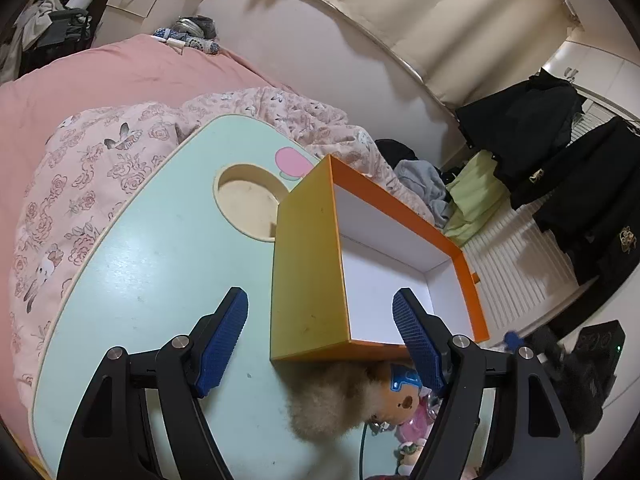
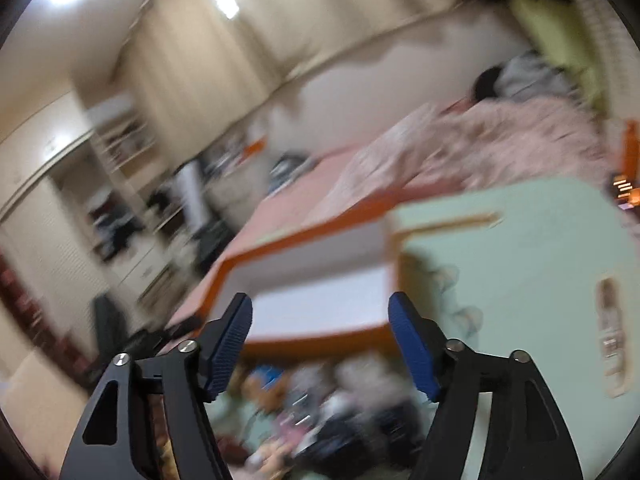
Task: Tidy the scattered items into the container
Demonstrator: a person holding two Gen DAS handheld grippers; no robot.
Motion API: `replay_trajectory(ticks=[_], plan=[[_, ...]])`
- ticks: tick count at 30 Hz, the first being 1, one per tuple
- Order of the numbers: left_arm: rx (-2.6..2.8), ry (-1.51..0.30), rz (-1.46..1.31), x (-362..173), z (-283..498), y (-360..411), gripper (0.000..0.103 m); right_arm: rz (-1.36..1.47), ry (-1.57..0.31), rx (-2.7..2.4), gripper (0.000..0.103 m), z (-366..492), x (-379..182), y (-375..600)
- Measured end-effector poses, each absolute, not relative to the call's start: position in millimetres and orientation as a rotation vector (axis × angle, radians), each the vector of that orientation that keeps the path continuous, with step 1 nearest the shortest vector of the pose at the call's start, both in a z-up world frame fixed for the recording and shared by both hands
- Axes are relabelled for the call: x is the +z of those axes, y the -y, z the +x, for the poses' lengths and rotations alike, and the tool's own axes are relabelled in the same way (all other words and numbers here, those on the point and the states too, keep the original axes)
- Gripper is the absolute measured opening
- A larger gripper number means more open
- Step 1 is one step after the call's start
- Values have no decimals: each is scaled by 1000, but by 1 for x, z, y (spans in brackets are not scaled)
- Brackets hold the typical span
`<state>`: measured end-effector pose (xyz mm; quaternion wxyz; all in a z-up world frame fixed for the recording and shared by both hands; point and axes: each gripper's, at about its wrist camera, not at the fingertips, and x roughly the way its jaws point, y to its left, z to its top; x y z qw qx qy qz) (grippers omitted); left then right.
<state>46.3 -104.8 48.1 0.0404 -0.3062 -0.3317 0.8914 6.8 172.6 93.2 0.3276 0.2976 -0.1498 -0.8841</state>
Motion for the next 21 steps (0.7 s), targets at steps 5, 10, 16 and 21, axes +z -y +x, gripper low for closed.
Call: replay_trajectory(ticks=[5,10,16,21], plan=[[2730,1006,-954,46,40,101,75,822,499,-2440,72,-25,82,-189],[2753,930,-977,44,30,95,75,1041,435,-2345,68,-53,59,-176],[2748,761,-1062,40,1,83,65,1149,407,-2219,29,-68,40,-162],[2755,677,-1122,46,-26,88,64,1160,334,-2245,27,-78,48,-155]])
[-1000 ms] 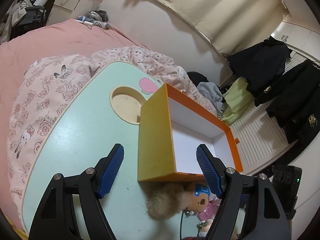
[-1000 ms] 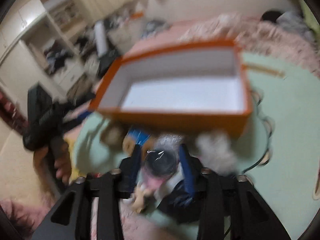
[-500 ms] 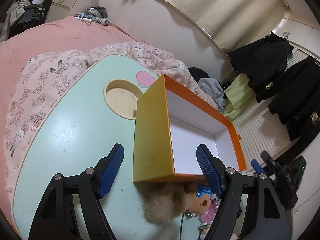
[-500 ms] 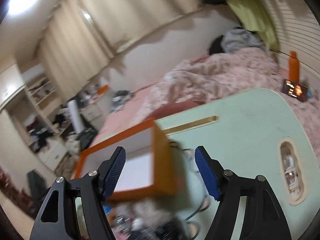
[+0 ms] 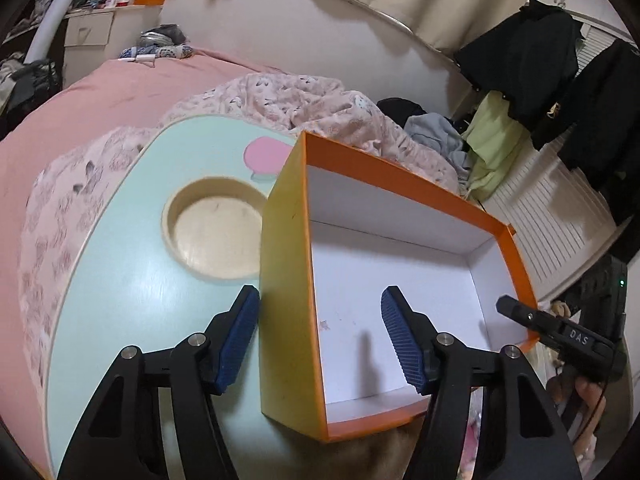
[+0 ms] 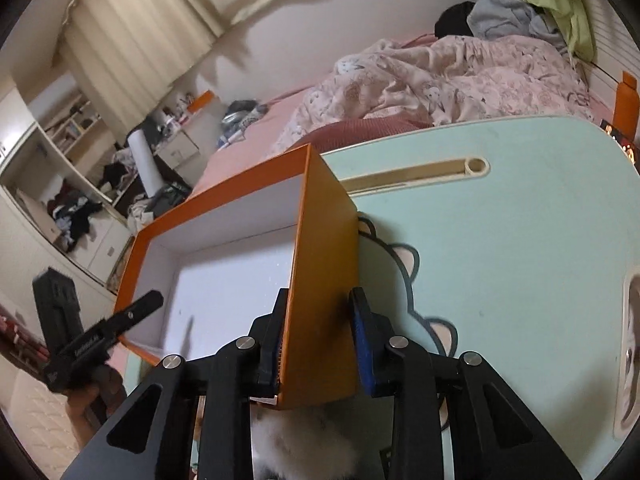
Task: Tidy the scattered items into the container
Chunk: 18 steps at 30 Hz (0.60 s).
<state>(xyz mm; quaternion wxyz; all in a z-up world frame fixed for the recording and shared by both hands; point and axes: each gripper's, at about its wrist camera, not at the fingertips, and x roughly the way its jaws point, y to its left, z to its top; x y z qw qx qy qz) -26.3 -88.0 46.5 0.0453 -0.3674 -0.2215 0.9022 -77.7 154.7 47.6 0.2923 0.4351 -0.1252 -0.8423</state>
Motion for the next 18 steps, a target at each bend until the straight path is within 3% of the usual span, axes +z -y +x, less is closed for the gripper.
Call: replay_trajectory(ticks=[8,18], plan=[[2806,577,-1217,53,-78,90,64,1199,231,-2278,28,-124,52,-127],[2699,762,-1321,42,-110,95,76,1190,405,-2250,29,-160,51,-144]])
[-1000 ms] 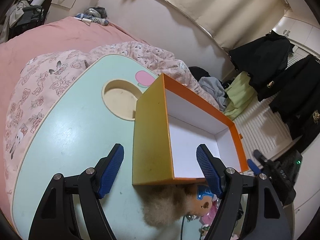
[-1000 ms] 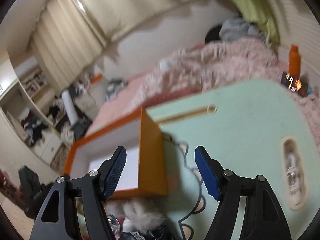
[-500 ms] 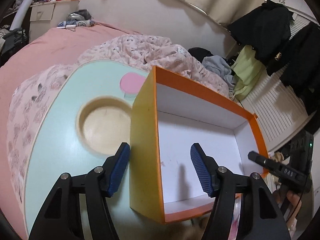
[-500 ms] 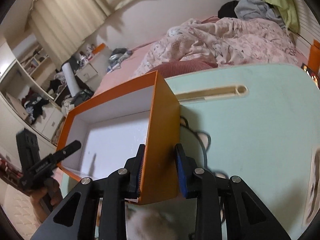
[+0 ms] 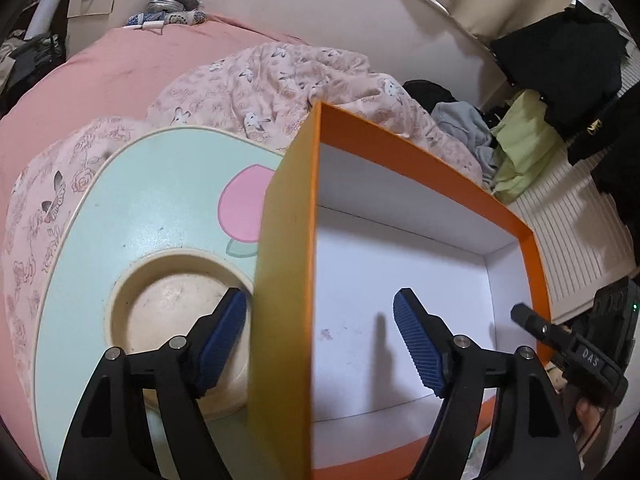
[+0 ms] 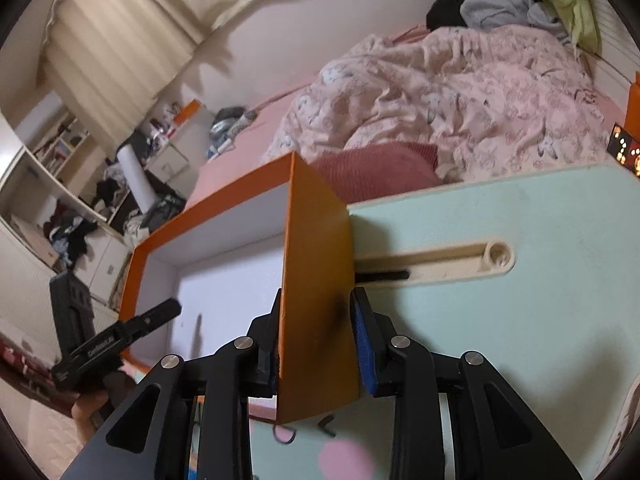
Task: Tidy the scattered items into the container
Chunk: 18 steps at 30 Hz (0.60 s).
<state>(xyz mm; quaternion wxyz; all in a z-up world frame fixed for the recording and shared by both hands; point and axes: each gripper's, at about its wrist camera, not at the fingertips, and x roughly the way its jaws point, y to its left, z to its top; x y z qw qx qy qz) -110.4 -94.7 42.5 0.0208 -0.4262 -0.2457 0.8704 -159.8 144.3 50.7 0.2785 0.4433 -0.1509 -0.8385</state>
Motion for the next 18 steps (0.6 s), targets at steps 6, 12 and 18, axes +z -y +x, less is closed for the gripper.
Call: replay_trajectory(ticks=[6,12,18], plan=[[2536,1071,-1117,48,-89,130,77,952,452,-2370,69,-136,80,-166],[2626,931,-1035,68,-26,146,77,677,223,-2492,89,-64,109,-183],[2769,358,-1127,63,60,111,77,770,160,-2363,91,-1,72,-196]])
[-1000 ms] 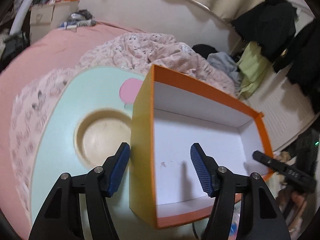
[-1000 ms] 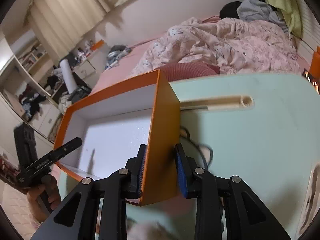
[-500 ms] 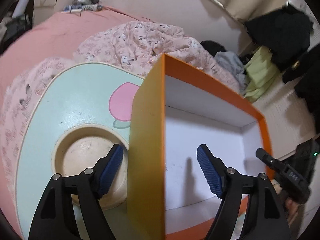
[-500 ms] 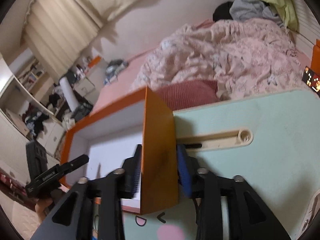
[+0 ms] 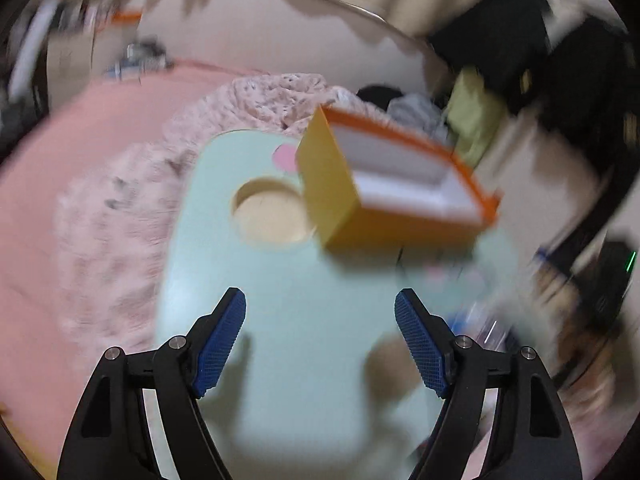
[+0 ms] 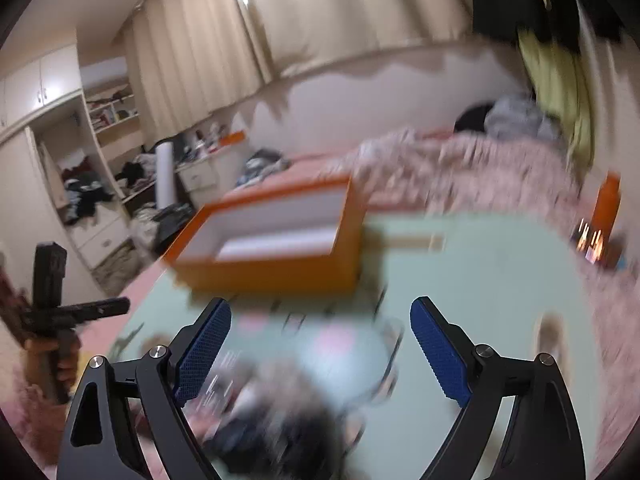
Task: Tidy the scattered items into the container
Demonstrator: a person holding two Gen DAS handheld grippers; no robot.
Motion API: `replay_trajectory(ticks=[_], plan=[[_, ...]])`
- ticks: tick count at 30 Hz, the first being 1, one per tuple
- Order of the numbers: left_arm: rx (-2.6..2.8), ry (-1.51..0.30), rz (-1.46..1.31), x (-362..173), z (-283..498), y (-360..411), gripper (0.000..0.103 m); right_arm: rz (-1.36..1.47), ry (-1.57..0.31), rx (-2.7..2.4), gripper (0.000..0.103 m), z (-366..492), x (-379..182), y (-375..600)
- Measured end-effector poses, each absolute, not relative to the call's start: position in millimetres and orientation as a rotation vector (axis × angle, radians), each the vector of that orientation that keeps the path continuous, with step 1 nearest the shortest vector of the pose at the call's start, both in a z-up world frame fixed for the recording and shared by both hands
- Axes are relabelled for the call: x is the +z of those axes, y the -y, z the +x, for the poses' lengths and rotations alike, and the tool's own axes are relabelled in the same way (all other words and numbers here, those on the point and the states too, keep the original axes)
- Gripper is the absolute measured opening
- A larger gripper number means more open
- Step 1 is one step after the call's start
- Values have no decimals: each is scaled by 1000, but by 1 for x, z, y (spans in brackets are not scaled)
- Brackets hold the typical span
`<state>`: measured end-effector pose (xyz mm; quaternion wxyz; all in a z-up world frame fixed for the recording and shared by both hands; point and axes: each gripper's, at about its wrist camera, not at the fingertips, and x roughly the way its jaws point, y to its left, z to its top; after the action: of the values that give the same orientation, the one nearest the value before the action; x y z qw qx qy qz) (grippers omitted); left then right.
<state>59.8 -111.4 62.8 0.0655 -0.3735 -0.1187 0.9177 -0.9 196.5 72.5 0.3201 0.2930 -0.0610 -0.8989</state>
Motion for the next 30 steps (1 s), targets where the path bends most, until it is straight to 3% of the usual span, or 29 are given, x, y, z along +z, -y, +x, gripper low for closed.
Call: replay_trajectory(ticks=[5,11,14,21,25,30], plan=[[2685,402,-1025,53,111,107,77,841,64,-2379,91,37,47,-201],[2583,283,-1101,32,120,69,77,813,-118,-2331,90,62,31,-181],[2583,233,-1071,29,127,50,77,878,-209,-2303,76,57,20,-165],[2619,111,-1055,24,114,17,77,926,-341,-2215,55,52,5,-141],[2629,90,-1055,15,92,0,75,914,-399,-2189,54,41,5,-125],[2626,193,-1054,20,58,-2,75,953,-312,-2132,54,8,8,-113]])
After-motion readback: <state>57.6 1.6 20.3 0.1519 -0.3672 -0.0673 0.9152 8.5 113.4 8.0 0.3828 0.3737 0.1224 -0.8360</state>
